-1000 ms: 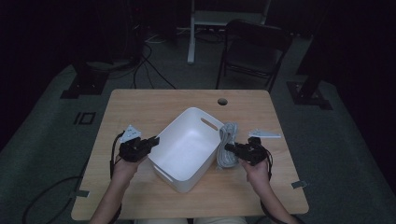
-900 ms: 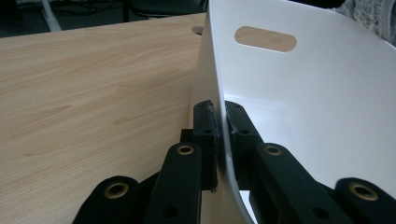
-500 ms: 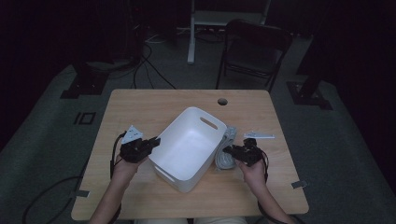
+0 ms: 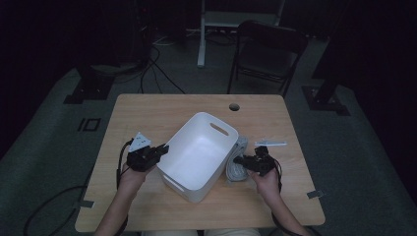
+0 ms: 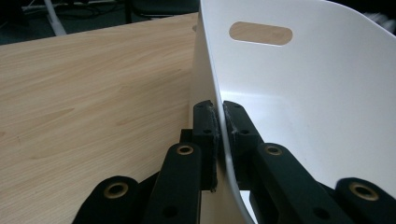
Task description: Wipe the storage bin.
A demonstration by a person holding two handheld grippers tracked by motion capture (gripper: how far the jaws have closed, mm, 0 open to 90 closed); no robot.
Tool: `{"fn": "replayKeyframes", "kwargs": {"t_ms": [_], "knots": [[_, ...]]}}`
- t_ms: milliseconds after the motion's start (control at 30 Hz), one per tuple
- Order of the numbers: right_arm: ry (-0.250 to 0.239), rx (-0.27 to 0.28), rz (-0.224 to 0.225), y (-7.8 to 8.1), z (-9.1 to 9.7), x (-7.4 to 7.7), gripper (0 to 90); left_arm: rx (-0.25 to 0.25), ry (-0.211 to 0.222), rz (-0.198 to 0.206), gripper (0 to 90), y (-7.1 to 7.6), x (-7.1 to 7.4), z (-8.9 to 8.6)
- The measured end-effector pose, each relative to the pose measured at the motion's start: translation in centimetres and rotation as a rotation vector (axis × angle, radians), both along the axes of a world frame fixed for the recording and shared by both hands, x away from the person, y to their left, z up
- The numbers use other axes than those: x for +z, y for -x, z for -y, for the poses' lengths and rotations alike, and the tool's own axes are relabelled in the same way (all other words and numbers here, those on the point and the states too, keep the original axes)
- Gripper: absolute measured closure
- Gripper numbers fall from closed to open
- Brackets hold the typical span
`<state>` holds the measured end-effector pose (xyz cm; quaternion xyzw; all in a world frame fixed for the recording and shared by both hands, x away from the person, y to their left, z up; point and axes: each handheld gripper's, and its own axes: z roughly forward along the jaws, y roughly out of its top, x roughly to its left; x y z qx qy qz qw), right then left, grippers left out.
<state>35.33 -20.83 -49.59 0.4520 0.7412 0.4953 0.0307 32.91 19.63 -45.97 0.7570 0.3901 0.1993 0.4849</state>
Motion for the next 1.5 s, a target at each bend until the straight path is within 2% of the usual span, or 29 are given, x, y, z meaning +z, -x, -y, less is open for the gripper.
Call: {"fn": "replayKeyframes", "kwargs": {"t_ms": [67,100,200,367,500,633,800,900,933,1000,1133,1167,1200,1300,1400,1500], "knots": [[-0.009,0.008,0.013,0.2,0.0,0.5,76.0,-0.001,0.002,-0.005,84.7,-0.1,0.0,-0.1],[-0.031,0.02,0.062,0.8,0.0,1.9,76.0,0.0,0.004,-0.007,84.7,-0.1,0.0,-0.1],[-0.008,0.018,0.098,1.1,-0.3,2.5,76.0,-0.011,0.013,-0.007,84.4,-0.2,0.0,-0.1],[-0.009,0.015,0.07,0.5,-0.5,1.2,76.0,-0.011,0.006,-0.003,83.9,-0.1,0.0,0.1],[0.039,0.017,0.049,0.3,-1.1,0.1,76.1,-0.006,-0.003,0.005,83.8,0.0,0.0,0.2],[0.084,0.017,0.006,-0.1,-1.9,-1.4,76.1,0.009,-0.044,0.02,84.0,0.3,0.1,0.6],[0.139,0.019,-0.036,-0.7,-2.5,-3.0,76.0,0.004,-0.046,0.015,83.7,0.1,0.2,0.5],[0.13,0.018,-0.053,-0.7,-2.2,-2.9,76.0,0.01,-0.04,0.015,83.6,0.0,0.1,0.6],[0.126,0.019,-0.043,-0.5,-2.1,-2.7,76.0,0.013,-0.036,0.014,83.6,0.0,0.1,0.6],[0.085,0.028,-0.029,-0.1,-1.6,-1.8,76.0,0.016,-0.037,0.014,83.6,0.0,0.1,0.7],[-0.026,0.054,0.066,1.6,-0.8,1.5,75.9,0.012,-0.045,0.015,83.6,0.0,0.2,1.0],[-0.065,0.068,0.078,1.9,-0.7,2.2,75.9,0.01,-0.05,0.017,83.6,0.1,0.2,1.2],[-0.083,0.072,0.083,2.1,-0.7,2.6,76.0,0.008,-0.051,0.016,83.6,0.1,0.2,1.2],[-0.039,0.05,0.107,2.3,-1.1,2.4,76.0,-0.002,-0.042,0.015,83.5,0.1,0.1,1.2],[-0.016,0.047,0.09,2.0,-1.5,1.4,76.0,-0.008,-0.023,0.012,83.1,0.0,0.1,1.1],[0.031,0.038,0.091,1.9,-1.9,0.9,76.0,-0.009,-0.025,0.014,82.6,0.0,0.1,1.1]]}}
